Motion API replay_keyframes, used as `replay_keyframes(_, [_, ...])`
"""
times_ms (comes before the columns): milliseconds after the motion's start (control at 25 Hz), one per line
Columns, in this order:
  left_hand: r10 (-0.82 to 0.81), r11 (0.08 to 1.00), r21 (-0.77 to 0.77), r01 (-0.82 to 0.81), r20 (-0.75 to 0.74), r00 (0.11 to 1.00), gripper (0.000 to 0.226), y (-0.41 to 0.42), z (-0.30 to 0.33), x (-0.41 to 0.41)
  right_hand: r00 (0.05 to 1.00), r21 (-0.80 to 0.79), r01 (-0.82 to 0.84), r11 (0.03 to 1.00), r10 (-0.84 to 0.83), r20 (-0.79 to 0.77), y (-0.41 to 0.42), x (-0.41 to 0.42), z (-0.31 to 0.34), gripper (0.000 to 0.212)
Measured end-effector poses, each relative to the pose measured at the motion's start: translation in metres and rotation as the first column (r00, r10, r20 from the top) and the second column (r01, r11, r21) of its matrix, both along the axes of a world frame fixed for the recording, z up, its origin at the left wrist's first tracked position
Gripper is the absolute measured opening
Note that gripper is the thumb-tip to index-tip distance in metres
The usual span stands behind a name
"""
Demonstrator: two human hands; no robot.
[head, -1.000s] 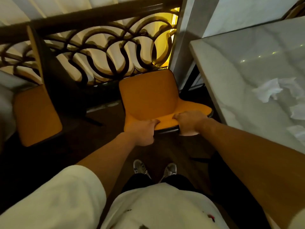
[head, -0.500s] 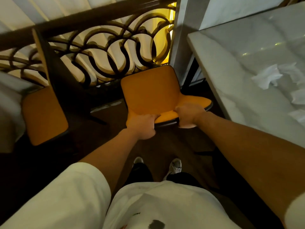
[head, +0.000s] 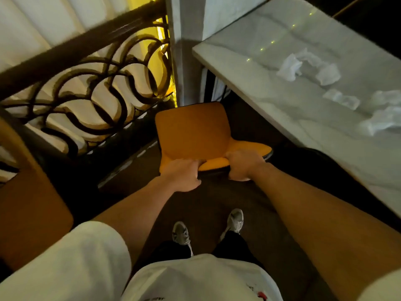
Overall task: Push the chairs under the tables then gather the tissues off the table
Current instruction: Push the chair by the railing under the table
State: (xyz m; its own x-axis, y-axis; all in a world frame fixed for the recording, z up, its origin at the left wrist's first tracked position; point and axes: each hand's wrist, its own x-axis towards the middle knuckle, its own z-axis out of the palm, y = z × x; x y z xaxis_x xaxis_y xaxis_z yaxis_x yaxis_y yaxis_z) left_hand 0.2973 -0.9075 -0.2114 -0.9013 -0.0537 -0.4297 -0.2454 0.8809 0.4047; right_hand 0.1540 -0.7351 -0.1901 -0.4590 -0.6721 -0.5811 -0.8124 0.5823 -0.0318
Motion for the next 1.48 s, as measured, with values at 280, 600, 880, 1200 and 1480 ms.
replay_keyframes(280, [-0.258, 0.962, -0.029, 0.27, 0.207, 0.944, 0.073, -0.02, 0.012, 0.008, 0.962, -0.041, 0.265, 0.963, -0.261, 0.077, 0.01, 0.072, 0.011, 0.016])
replay_keyframes(600, [-0.23, 0.962, -0.09, 0.256, 0.233, 0.945, 0.052, -0.012, 0.024, 0.022, 0.914, -0.159, 0.406, 0.9, -0.403, 0.049, 0.001, 0.115, 0.009, 0.016])
replay_keyframes(880, [-0.404, 0.893, -0.108, 0.436, 0.233, 0.885, 0.064, -0.012, 0.014, 0.011, 0.885, -0.137, 0.462, 0.876, -0.467, 0.002, -0.006, 0.127, 0.008, 0.016])
replay_keyframes(1200, [-0.57, 0.803, -0.087, 0.59, 0.178, 0.802, 0.052, -0.06, 0.013, 0.012, 0.794, -0.062, 0.604, 0.795, -0.606, -0.045, -0.059, 0.154, 0.019, 0.01])
replay_keyframes(1480, [-0.668, 0.713, -0.202, 0.671, 0.094, 0.738, 0.065, -0.156, 0.012, 0.037, 0.724, -0.12, 0.685, 0.718, -0.69, 0.001, -0.148, 0.202, 0.014, 0.016])
